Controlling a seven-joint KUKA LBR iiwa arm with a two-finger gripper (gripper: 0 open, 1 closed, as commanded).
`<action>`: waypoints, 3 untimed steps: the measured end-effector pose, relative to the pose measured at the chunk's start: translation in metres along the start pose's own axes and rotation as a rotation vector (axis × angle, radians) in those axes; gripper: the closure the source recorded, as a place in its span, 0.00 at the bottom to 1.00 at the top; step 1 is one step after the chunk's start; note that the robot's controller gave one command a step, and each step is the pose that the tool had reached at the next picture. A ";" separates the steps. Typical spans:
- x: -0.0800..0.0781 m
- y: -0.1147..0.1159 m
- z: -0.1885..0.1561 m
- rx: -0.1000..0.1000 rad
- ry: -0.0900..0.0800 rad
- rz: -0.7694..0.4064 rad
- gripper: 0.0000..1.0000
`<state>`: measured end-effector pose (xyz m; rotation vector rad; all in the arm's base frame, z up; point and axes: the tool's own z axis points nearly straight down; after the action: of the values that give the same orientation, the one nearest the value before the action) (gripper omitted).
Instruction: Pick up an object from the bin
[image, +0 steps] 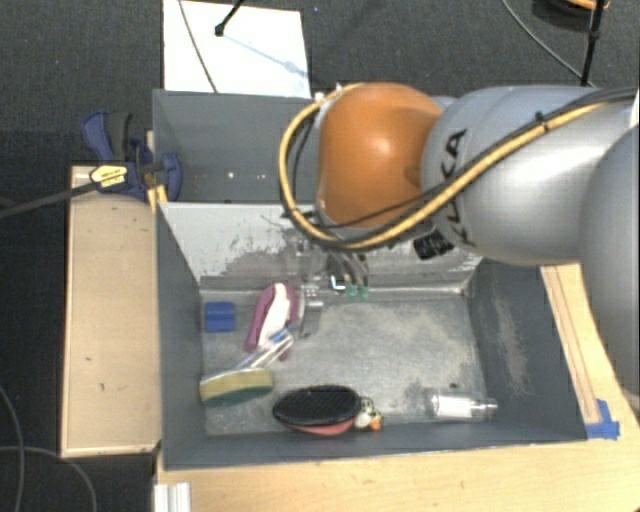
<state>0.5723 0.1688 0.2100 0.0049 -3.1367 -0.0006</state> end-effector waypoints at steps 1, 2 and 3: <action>0.018 0.025 -0.116 -0.002 -0.017 -0.208 0.00; 0.053 0.035 -0.076 0.001 -0.005 -0.400 0.00; 0.088 0.041 0.109 0.001 -0.002 -0.733 0.00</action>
Offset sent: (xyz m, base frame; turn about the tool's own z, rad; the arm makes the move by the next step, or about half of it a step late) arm -0.0188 0.0236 0.1113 -0.2074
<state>0.4840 0.2098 0.1014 1.1299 -2.9282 -0.0025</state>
